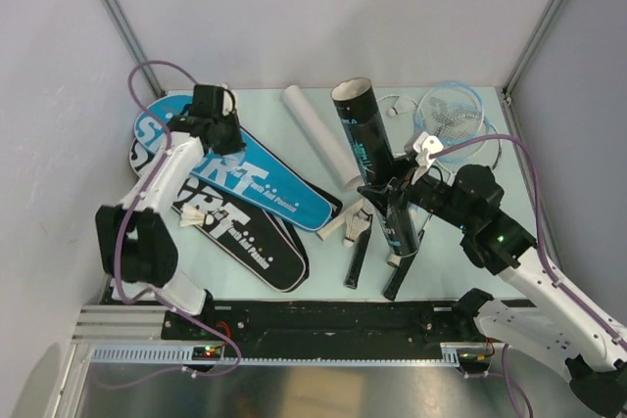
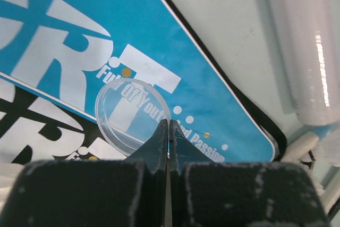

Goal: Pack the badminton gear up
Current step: Place the lid on the racket bag.

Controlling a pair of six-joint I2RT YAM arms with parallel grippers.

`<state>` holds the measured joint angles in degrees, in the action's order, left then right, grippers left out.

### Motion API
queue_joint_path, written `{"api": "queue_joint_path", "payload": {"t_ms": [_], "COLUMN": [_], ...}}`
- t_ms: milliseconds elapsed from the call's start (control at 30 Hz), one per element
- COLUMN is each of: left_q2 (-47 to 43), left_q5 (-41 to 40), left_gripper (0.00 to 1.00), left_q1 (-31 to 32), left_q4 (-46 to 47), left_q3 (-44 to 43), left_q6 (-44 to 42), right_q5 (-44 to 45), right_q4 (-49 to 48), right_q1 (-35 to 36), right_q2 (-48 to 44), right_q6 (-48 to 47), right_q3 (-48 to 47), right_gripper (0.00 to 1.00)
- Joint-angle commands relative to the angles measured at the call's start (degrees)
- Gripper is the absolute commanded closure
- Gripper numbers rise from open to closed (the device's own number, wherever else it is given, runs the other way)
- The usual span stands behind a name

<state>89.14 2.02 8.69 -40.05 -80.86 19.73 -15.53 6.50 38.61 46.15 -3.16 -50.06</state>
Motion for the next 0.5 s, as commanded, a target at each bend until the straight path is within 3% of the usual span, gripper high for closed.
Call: {"api": "queue_joint_path", "payload": {"t_ms": [0,100,333,467], "left_q2": [5.80,7.28,5.98,0.46], "left_q5": [-1.42,-3.63,-1.91,-4.09], "left_gripper": [1.00,0.98,0.70,0.53], "left_q1": [1.00,1.51,1.68,1.47], "left_q4": [4.78,6.20,8.34,8.33], "left_q3": [1.82,4.97,7.86,9.80], "left_q6": [2.55,4.32,3.61,2.63], "right_q5": [3.37,4.45,5.18,5.01], "right_q4": [-4.95,-3.44,-2.74,-2.91], "right_q1": [1.24,2.38,3.67,4.35], "right_q2": [-1.97,-2.34,-2.86,-3.05], "right_q6": [2.94,2.98,2.98,2.98], "right_q3": [-0.23,-0.21,-0.16,-0.14], "right_gripper": [0.67,0.66,0.66,0.66]}}
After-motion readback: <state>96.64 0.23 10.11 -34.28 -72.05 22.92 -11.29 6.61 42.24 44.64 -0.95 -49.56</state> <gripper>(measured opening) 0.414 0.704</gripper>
